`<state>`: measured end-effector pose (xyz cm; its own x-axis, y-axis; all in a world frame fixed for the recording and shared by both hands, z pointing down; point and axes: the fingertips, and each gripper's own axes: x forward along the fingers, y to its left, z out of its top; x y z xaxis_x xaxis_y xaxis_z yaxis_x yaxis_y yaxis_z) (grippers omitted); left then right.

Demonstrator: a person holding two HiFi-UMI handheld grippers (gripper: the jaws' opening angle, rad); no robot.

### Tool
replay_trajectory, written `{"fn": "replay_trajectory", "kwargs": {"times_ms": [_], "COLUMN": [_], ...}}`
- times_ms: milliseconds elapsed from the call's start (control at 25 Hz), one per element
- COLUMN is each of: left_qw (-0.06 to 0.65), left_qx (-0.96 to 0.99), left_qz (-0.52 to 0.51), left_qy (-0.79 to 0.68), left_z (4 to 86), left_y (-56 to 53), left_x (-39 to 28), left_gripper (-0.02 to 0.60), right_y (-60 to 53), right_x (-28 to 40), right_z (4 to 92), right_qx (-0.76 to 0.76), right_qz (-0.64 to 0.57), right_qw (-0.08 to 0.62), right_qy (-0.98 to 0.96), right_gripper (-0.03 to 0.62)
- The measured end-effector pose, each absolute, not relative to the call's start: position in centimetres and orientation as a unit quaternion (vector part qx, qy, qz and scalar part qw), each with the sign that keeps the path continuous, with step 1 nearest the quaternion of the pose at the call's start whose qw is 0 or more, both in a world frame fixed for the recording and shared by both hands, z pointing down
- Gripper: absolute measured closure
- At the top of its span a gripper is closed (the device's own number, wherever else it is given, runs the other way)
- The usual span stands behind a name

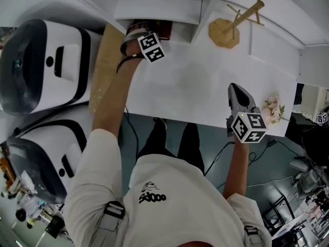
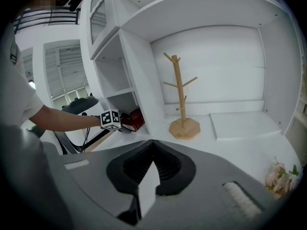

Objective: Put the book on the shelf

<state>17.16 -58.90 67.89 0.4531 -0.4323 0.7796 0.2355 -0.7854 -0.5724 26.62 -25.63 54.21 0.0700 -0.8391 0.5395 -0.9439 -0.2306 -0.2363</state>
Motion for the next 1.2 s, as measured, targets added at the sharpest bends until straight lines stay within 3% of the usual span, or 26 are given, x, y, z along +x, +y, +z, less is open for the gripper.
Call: {"fn": "replay_trajectory", "kwargs": {"times_ms": [280,800,1040,1200], "left_qw": [0.282,0.089,0.083,0.089], "left_qx": [-0.822,-0.928,-0.940,-0.945], "left_qz": [-0.481,-0.260,-0.191,-0.139], "left_qy": [0.115,0.251,0.270,0.282], "left_z": [65.5,49.4,43.4,38.6], "left_y": [-55.7,-49.4,-47.1,-46.5], "left_x": [14.7,6.8,4.3,3.6], "left_gripper": [0.168,0.434,0.560,0.565], "right_y": [-26.2,-28.7,-30.3,-31.8], "right_x": [25.9,24.3,23.5,22.4], "right_z": [52.4,42.9,38.2,35.4], "right_qx": [0.722,0.718,0.709,0.704], "right_qz": [0.275,0.144,0.080,0.048], "right_qw": [0.090,0.130,0.137,0.131], "right_qy": [-0.629,-0.668,-0.687,-0.697], "right_gripper": [0.592,0.592,0.592,0.592]}}
